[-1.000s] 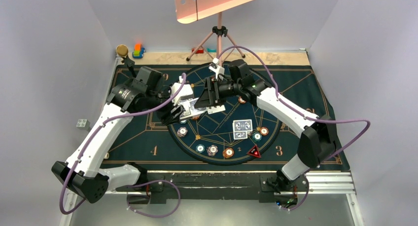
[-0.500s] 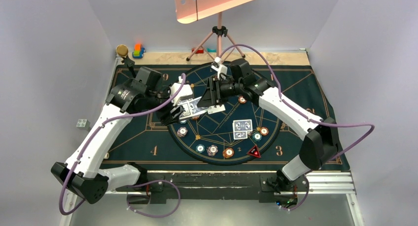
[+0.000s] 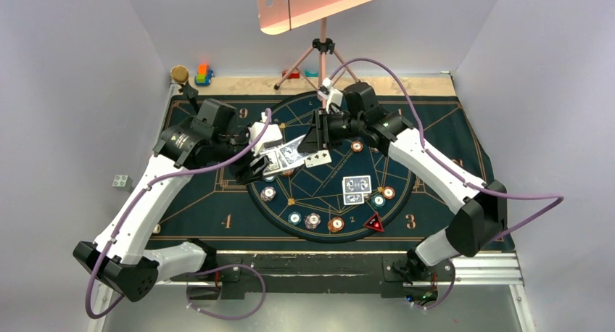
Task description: Distribute texas hold em gaming equipment
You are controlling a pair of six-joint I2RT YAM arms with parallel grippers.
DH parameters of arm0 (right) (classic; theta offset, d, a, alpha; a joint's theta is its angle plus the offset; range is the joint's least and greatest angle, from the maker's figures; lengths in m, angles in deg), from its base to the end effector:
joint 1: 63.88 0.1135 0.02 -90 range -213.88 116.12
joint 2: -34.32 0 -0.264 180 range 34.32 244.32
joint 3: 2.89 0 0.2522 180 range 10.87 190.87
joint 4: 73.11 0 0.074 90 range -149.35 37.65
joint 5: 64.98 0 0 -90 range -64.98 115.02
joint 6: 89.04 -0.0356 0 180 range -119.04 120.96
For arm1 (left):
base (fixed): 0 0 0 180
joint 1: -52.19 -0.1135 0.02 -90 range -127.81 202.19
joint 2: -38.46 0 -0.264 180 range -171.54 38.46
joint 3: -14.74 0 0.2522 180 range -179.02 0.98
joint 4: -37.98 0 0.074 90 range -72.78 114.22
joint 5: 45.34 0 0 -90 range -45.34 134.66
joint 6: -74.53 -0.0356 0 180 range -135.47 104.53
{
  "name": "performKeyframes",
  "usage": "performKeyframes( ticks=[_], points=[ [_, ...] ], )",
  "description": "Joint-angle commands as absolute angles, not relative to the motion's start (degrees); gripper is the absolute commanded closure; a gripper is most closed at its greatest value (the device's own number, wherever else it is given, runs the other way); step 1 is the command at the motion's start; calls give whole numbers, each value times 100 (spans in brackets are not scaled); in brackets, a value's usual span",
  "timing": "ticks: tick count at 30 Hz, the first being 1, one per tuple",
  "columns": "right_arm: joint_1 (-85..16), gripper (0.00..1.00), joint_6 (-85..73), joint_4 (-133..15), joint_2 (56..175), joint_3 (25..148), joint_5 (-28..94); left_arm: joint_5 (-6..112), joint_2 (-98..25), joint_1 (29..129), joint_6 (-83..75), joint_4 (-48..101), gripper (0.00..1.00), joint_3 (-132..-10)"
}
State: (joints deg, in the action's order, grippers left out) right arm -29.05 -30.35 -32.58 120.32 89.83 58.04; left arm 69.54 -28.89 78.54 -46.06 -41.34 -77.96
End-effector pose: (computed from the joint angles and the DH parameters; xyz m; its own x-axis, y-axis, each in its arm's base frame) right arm 0.2666 0.2092 0.3486 -0.8322 -0.0482 -0.5523 -0.4893 0.5322 0.6908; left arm 0.1804 -0.1061 0.3792 -0.3061 0.6668 -0.6795 0.9063 0.4226 0.0064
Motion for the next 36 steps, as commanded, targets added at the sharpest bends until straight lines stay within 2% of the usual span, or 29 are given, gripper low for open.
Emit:
performKeyframes(
  ticks=[1, 13, 26, 31, 36],
  points=[
    [-2934, 62, -2817, -3018, 11816, 9271, 5473, 7164, -2726, 7829, -4517, -3857, 100, -7837],
    [-3017, 77, -2678, -2648, 11577, 9764, 5046, 7112, -2695, 7829, -4535, -3819, 100, -7737],
    [-3206, 98, -2672, -2166, 11257, 10227, 4761, 7023, -2713, 7810, -4544, -3760, 100, -7638],
    [-3280, 100, -2365, -1748, 11287, 10222, 3892, 7050, -2713, 7812, -4541, -3807, 100, -7649],
    [-3263, 100, -2118, -1385, 11797, 9944, 2254, 7061, -2669, 7812, -4573, -3907, 100, -7680]
  ],
)
